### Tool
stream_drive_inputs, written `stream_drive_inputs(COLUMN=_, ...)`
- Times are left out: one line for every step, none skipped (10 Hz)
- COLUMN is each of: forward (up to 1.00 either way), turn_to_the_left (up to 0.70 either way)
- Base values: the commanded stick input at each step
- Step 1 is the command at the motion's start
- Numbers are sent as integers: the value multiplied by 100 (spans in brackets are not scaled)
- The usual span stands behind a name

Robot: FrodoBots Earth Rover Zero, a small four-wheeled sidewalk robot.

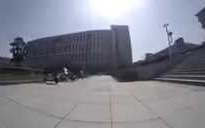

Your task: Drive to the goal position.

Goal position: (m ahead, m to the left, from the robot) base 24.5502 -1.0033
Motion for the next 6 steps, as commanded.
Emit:
stream_drive_inputs(forward=70, turn_to_the_left=7)
stream_drive_inputs(forward=70, turn_to_the_left=6)
stream_drive_inputs(forward=70, turn_to_the_left=5)
stream_drive_inputs(forward=70, turn_to_the_left=5)
stream_drive_inputs(forward=70, turn_to_the_left=4)
stream_drive_inputs(forward=70, turn_to_the_left=4)
